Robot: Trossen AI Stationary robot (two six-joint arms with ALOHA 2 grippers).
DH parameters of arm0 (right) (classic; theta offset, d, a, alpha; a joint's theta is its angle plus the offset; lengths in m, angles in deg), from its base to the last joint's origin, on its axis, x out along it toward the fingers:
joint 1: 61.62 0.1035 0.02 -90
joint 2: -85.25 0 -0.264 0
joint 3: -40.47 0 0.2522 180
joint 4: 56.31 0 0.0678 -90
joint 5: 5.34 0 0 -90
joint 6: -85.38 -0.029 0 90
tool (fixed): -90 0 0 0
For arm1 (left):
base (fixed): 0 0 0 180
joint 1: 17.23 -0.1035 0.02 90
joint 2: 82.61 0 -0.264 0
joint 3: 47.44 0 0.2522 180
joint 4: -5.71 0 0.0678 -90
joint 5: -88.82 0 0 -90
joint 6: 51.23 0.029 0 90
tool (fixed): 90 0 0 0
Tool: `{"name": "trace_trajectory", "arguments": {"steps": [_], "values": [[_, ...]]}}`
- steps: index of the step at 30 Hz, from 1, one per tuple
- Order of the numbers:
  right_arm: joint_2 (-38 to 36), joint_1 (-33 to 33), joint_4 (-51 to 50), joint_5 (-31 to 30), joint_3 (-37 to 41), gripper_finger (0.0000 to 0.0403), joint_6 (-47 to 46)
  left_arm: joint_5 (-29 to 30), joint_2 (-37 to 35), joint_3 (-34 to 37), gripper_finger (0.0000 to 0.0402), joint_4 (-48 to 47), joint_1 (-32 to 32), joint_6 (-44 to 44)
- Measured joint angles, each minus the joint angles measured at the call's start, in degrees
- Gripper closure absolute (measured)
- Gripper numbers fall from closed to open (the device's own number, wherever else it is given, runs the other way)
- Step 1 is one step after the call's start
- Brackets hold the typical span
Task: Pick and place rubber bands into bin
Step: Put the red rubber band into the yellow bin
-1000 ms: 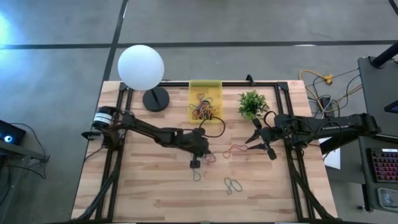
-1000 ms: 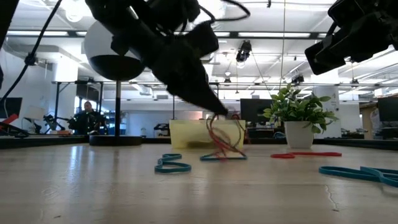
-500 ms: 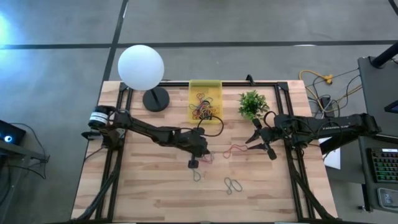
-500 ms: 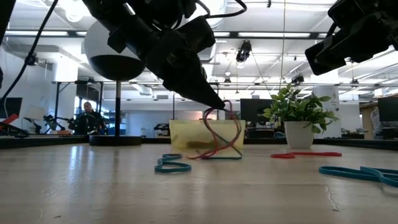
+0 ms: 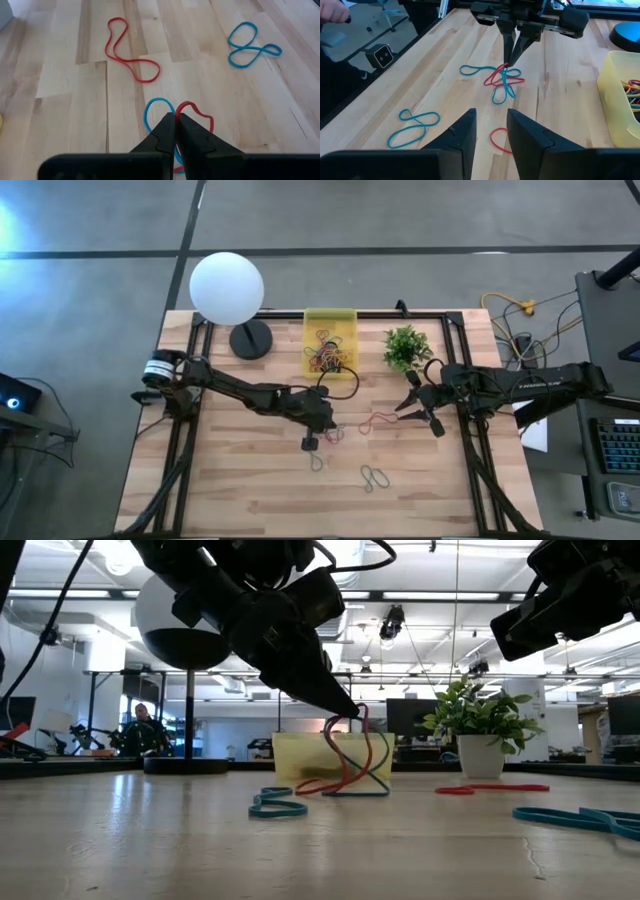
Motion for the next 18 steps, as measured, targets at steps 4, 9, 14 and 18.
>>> {"name": "trace_trajectory", "arguments": {"steps": [4, 9, 14, 18], "values": [[0.00, 0.00, 0.00, 0.01, 0.00, 0.0310, 0.00, -0.02, 0.00, 0.00, 0.0400, 0.02, 0.00, 0.16], [0.00, 0.00, 0.00, 0.02, 0.00, 0.0307, 0.00, -0.02, 0.02, 0.00, 0.0400, 0.09, 0.00, 0.38], [0.00, 0.00, 0.00, 0.02, 0.02, 0.0313, 0.01, 0.07, 0.04, 0.05, 0.0400, 0.09, 0.00, 0.48], [0.00, 0.00, -0.30, 0.04, 0.04, 0.0314, -1.25, 0.11, 0.04, 0.24, 0.0400, 0.07, 0.00, 0.48]]}}
